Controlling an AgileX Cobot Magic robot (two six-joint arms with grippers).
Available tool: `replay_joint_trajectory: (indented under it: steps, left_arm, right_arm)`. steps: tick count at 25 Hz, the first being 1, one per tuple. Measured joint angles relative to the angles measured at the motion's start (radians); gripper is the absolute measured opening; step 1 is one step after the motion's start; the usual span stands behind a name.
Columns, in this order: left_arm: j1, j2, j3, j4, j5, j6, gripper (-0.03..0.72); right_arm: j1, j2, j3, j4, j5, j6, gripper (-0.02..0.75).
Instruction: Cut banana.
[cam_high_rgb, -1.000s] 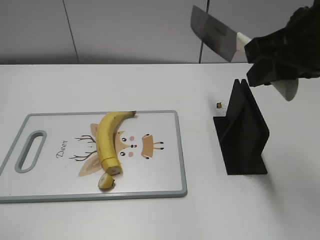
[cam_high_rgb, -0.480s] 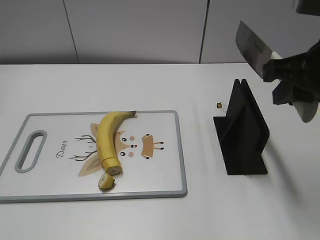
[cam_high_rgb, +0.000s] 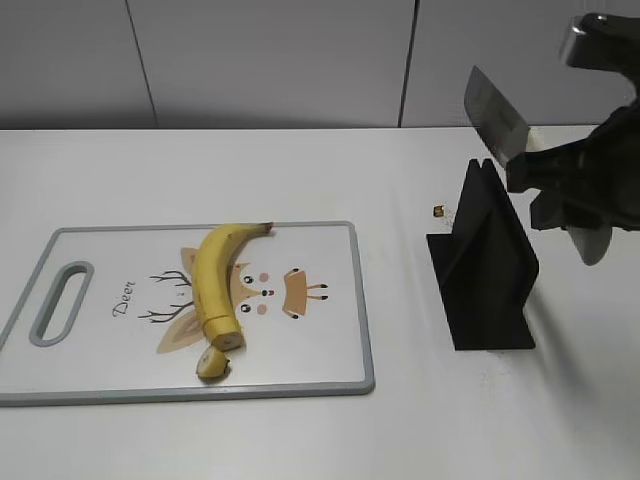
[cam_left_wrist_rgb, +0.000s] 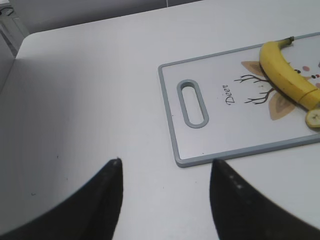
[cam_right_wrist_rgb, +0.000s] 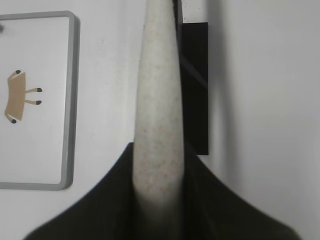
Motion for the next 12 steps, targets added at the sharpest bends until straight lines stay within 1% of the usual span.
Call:
replay_joint_trajectory:
  steps: [12]
  left_arm:
    - [0.000,0.000,0.000,0.000,-0.006,0.000,0.533]
  right_arm:
    - [0.000,0.079,0.001,-0.035,-0.016,0.000,0.162]
